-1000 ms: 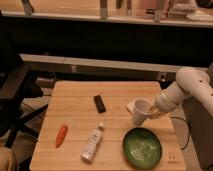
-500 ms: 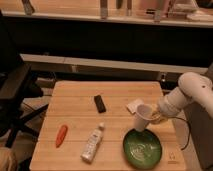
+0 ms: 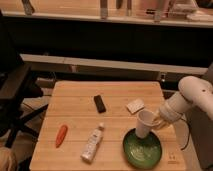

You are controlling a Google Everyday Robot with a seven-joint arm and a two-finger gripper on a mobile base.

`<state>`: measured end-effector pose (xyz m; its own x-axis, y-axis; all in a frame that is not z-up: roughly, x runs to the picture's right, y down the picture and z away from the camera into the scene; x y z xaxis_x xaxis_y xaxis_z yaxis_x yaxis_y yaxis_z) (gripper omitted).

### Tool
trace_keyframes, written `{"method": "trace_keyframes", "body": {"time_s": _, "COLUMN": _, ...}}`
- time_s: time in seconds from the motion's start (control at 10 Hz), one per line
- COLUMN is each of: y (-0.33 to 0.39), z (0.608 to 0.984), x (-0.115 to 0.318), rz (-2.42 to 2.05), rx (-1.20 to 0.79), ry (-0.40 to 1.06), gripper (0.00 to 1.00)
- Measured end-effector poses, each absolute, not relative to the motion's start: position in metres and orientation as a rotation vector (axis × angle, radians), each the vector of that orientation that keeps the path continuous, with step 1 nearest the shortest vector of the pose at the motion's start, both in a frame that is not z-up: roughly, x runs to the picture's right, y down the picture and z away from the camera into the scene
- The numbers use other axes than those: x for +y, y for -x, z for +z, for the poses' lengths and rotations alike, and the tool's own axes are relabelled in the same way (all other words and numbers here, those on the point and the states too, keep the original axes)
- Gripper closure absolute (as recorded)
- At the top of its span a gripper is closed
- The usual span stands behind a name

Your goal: Place the ceramic cup in the ceramic bowl

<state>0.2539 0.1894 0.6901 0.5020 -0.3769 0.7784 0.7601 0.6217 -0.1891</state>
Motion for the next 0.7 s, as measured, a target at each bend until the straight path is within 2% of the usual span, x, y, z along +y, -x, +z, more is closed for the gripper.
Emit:
{"method": "trace_keyframes", "body": {"time_s": 0.2, "y": -0.2512, "z": 0.692, "x": 0.1923, "rz": -0.74, "rx": -0.773, "ry": 0.576, "gripper": 0.98}}
{"method": "trace_keyframes", "body": {"time_s": 0.5, "y": -0.2494, "z": 0.6919, "x": 0.1953, "rz": -0.742, "rx": -0.77, "ry": 0.59, "gripper": 0.73}}
{"method": "trace_keyframes", "body": {"time_s": 0.7, "y": -0.2476, "z": 0.6917, "x": 0.1964, "rz": -0.747, "rx": -0.774, "ry": 0.598, "gripper": 0.53}}
